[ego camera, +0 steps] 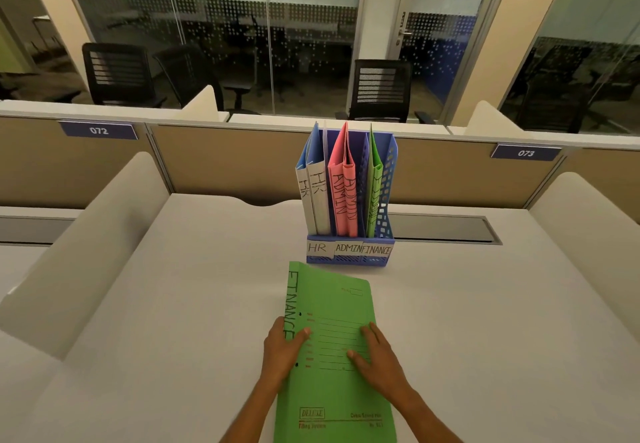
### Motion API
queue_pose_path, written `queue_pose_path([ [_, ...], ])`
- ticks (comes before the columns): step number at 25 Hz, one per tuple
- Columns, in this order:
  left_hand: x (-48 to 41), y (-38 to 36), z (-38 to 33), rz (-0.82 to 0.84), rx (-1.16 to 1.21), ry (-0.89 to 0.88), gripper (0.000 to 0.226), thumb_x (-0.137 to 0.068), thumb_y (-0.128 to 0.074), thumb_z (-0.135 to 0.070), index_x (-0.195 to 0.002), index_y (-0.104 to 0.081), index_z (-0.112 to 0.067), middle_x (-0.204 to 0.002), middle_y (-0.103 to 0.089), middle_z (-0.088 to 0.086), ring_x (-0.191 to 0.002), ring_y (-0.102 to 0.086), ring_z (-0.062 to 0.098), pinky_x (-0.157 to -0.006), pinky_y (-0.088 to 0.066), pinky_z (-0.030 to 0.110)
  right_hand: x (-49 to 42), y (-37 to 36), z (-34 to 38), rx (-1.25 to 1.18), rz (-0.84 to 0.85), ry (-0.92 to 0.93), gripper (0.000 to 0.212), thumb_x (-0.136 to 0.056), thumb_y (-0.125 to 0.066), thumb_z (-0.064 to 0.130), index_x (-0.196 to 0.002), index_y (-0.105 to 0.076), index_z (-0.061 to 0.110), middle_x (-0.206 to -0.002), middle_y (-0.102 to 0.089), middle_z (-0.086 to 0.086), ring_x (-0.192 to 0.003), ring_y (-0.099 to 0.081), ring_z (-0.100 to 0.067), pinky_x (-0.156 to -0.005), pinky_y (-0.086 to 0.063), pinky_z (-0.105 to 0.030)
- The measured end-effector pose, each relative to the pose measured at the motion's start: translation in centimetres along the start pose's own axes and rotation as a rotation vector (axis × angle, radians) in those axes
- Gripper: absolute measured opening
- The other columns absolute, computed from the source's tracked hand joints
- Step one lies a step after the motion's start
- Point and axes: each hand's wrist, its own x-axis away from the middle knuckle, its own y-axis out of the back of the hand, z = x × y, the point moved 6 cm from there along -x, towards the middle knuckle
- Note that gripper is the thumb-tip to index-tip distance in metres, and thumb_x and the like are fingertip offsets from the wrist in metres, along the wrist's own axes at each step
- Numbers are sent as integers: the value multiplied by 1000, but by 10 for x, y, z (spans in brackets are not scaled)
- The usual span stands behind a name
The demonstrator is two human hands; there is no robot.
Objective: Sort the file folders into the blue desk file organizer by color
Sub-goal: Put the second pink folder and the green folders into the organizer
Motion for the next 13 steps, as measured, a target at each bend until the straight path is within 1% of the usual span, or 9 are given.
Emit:
queue_pose_path([
  [2, 6, -5, -21, -6, 7, -56, 26, -83, -75, -29, -101, -57, -36, -100, -71, -11, -81, -71, 0, -60, -55, 14, -3, 21, -3, -115, -112, -28, 74, -94, -57, 47, -151, -26, 9, -158, -30, -12, -143, -35, -25, -117, -35, -39],
  [4, 13, -12, -44, -14, 22, -100, 24, -84, -74, -28, -100, -57, -35, -98, -72, -11, -78, -71, -2, -59, -55, 14, -7, 45, -14, -295, -219, -143, 76, -94, -58, 46, -150, -25, 6, -153, -36, -16, -138, -41, -29, -112, -39, -39],
  [5, 17, -16, -56, -21, 41, -121, 23, -85, -74, -28, -100, -58, -34, -98, -72, -11, -79, -71, -2, -60, -56, 15, -9, 53, -21, -400, -237, -214, 76, -94, -58, 48, -150, -26, 6, -149, -41, -18, -133, -46, -31, -108, -42, -40],
  [6, 21, -21, -67, -29, 67, -141, 23, -85, -73, -27, -101, -57, -33, -97, -73, -11, -80, -71, -2, -61, -57, 16, -10, 60, -27, -508, -237, -273, 72, -94, -57, 50, -147, -32, 7, -143, -49, -17, -126, -53, -31, -102, -47, -41],
  [7, 25, -26, -77, -34, 96, -162, 23, -86, -73, -27, -103, -57, -33, -98, -73, -12, -82, -72, -1, -63, -59, 18, -13, 66, -32, -617, -228, -307, 64, -94, -56, 51, -140, -43, 8, -133, -57, -14, -117, -59, -29, -97, -50, -41],
  [9, 31, -39, -92, -8, 136, -189, 24, -89, -70, -26, -107, -55, -31, -101, -73, -11, -86, -72, 2, -69, -62, 24, -17, 79, -35, -784, -220, -296, 44, -96, -55, 47, -116, -65, 9, -116, -70, -9, -103, -67, -24, -90, -55, -43],
  [10, 34, -47, -97, 35, 140, -188, 24, -91, -68, -25, -109, -53, -29, -103, -72, -11, -88, -73, 4, -72, -62, 28, -18, 87, -37, -826, -235, -288, 38, -98, -55, 42, -106, -70, 9, -109, -73, -9, -98, -69, -23, -87, -57, -43],
  [11, 37, -56, -101, 93, 126, -178, 25, -92, -65, -24, -111, -50, -28, -105, -71, -11, -89, -73, 4, -73, -62, 30, -19, 95, -39, -852, -262, -293, 34, -99, -54, 38, -100, -71, 8, -105, -74, -10, -95, -69, -24, -86, -57, -44],
  [13, 42, -72, -110, 198, 58, -153, 25, -94, -63, -24, -113, -49, -30, -108, -69, -13, -89, -71, 1, -72, -60, 24, -20, 110, -45, -881, -326, -301, 31, -101, -51, 31, -98, -69, 6, -102, -72, -12, -96, -67, -28, -88, -56, -49],
])
